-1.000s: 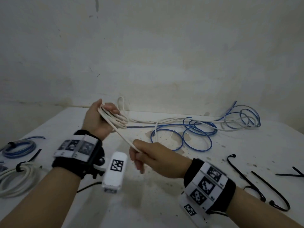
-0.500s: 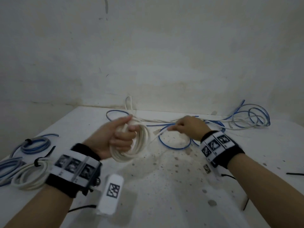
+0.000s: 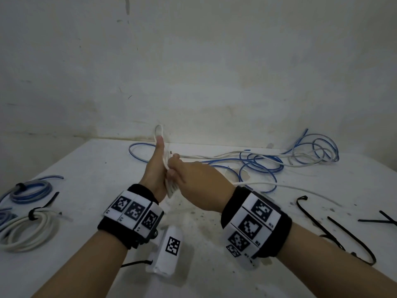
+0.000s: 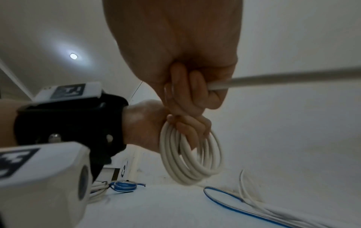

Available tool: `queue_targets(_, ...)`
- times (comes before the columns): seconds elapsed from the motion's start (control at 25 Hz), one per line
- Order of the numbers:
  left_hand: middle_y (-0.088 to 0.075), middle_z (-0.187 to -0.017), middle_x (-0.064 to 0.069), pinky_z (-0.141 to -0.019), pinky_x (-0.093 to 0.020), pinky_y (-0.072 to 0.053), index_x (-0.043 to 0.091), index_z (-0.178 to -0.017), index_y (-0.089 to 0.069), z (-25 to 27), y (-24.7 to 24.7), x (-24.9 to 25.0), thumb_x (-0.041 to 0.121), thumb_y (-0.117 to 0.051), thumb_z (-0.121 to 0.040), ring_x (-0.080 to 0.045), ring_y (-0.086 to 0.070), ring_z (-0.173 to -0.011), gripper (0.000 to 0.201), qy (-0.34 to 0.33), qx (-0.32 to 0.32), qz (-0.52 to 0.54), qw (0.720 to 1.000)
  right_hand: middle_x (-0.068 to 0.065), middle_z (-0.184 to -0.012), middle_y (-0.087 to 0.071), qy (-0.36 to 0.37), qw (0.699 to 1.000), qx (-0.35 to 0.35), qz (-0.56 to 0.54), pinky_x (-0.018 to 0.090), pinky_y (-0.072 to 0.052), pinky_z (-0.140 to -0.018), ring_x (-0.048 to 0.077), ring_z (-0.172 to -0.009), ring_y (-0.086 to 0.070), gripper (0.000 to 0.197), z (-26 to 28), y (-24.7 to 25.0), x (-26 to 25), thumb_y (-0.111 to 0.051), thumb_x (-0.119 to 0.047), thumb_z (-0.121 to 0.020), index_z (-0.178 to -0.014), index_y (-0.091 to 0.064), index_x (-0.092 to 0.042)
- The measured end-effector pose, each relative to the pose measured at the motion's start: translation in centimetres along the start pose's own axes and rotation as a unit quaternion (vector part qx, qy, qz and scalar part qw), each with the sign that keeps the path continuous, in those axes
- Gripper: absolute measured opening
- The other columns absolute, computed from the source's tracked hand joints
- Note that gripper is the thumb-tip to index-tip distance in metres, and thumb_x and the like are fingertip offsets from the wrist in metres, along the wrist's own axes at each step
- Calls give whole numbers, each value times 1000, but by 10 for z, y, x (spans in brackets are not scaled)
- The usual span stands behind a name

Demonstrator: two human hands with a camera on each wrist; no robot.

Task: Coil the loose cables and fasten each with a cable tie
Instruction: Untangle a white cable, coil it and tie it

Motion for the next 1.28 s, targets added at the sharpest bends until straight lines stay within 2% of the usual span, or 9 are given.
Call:
queue_targets(0.16, -36, -42, 8, -36, -11, -31, 17, -66, -37, 1, 0, 16, 45, -33, -95, -5, -35, -34, 41, -27, -42, 116, 992, 11, -78, -55, 51, 995, 12, 89, 34, -28, -54, 27, -56, -41, 29, 5, -7, 0, -26, -29, -102, -120, -39, -11)
queue_targets(0.44, -41, -43, 5, -50, -13, -46, 11, -44, -45, -1, 12, 47, 32, -34, -95, -7, -44, -37, 56, -68, -51, 304, 949, -1, -65, -41, 66, 997, -28, -8, 34, -34, -59, 23, -62, -44, 19, 8, -12, 27, -26, -34, -101, -88, -33, -21)
queue_targets(0.6, -46, -47, -11, -60, -29, -40, -2, -63, -51, 14, 15, 77, 17, -38, -89, -24, -44, -43, 35, -32, -224, 345, 911, -8, -63, -38, 17, 994, -73, -80, 26, -32, -61, 10, -58, -36, 31, 17, -18, 75, -29, -34, -100, -74, -39, -21)
queue_targets(0.72, -35, -49, -5, -56, -25, -27, -1, -83, -51, 39, 19, 81, 29, -29, -96, -19, -32, -43, 40, -12, -288, 267, 920, -6, -60, -34, -62, 991, -79, -91, 24, -29, -57, 7, -53, -32, 38, 22, -22, 126, -33, -32, -100, -64, -33, -21)
queue_targets(0.88, -22, -44, 6, -47, -19, -17, 0, -92, -49, 59, 4, 69, 50, -36, -93, -8, -19, -37, 52, 60, -417, 237, 875, 2, -53, -39, -165, 968, 10, -187, 23, -36, -42, 4, -39, -29, 33, 24, 3, 171, -46, -11, -95, -62, -44, -12)
queue_targets(0.96, -23, -47, 6, -50, -20, -22, 0, -95, -48, 61, -5, 47, 50, -36, -93, -7, -18, -39, 51, 107, -449, 202, 864, 1, -48, -34, -256, 928, 31, -268, 17, -26, -31, 5, -31, -26, 33, 21, 14, 185, -43, -16, -96, -63, -44, -13)
queue_targets(1.04, -29, -48, 6, -48, -20, -27, 3, -89, -49, 62, -22, 11, 52, -36, -92, -6, -20, -37, 51, 154, -437, 110, 879, -5, -37, -30, -318, 857, 67, -399, 15, -17, -26, 3, -24, -21, 36, 13, 19, 184, -40, -19, -98, -63, -42, -13)
queue_targets(1.16, -29, -40, 9, -36, -16, -20, 13, -69, -43, 50, -33, -35, 64, -30, -81, -3, -22, -29, 54, 128, -285, -142, 939, -10, -29, -23, -283, 737, 107, -604, 12, -12, -24, 1, -21, -18, 35, -8, 38, 150, -30, -16, -101, -69, -43, -8)
queue_targets(1.28, -26, -37, 8, -32, -15, -22, 14, -65, -41, 25, -27, -36, 71, -13, -82, -5, -21, -28, 65, 71, -154, -131, 977, -10, -34, -26, -203, 685, 115, -690, 12, -12, -28, 1, -24, -19, 31, -17, 53, 102, -27, -14, -101, -84, -51, -4)
Point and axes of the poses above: each hand's wrist, its own z-axis away from the middle knuckle, its own y-axis out of the back of the hand, x = y × z, the point moved 7 cm from there along -z, towards the middle knuckle
